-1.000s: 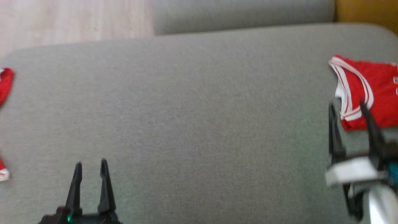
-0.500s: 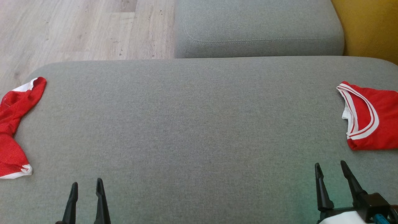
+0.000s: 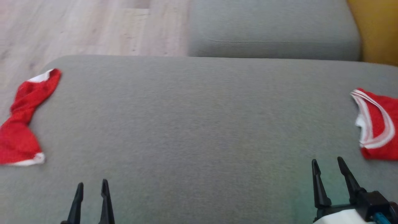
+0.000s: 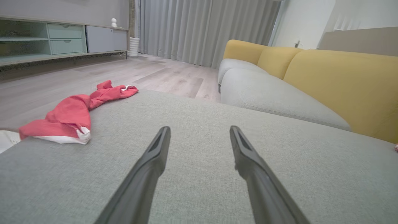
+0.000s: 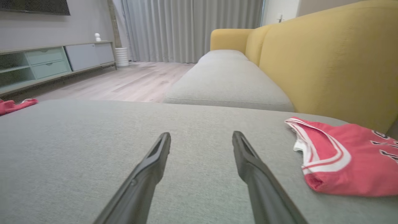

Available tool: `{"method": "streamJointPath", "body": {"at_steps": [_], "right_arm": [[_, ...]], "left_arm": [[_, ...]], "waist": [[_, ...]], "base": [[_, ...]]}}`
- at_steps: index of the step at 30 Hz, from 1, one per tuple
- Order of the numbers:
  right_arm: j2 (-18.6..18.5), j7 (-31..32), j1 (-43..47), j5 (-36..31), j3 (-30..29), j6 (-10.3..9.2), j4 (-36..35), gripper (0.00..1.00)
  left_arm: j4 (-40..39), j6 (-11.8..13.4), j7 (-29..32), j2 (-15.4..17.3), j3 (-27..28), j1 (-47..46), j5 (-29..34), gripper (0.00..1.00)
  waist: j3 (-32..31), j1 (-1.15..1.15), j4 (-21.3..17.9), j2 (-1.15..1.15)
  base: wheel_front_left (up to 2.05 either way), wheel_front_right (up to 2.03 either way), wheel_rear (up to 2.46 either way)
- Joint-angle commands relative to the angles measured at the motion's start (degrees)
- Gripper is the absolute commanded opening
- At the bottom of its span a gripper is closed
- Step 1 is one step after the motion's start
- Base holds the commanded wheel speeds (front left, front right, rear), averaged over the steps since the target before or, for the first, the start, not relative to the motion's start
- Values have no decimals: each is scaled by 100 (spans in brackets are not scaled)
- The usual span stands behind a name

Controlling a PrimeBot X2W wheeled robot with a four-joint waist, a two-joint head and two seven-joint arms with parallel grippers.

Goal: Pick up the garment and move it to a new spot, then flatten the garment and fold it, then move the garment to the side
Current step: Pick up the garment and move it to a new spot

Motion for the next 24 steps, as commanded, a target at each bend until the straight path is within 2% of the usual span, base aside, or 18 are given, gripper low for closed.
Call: {"method": "streamJointPath", "body": {"at_steps": [1,8,12,19,24], "right_arm": [[-47,-78,-190,69,165,39,-220,100],[-47,-78,-221,192,491,39,-191,100],[-47,-78,-324,218,702,39,-148,100],[-47,-78,-510,216,974,39,-33,100],[-47,-79,-559,-21,898,39,-99,100]], "left_arm": [[-143,-3,-38,-12,93,-218,69,100],[-129,3,-38,-12,213,-36,155,100],[-134,-13,-38,-12,368,94,151,100],[-251,-26,-38,-12,638,144,-8,100],[-369,-86,-38,3,973,-328,-212,100]], "waist": [[-56,0,485,0],[-182,0,1792,0],[-192,0,2129,0],[-78,0,2181,0],[434,0,1840,0]], "base": [[0,0,0],[0,0,0],[0,0,0],[0,0,0],[0,0,0]]}}
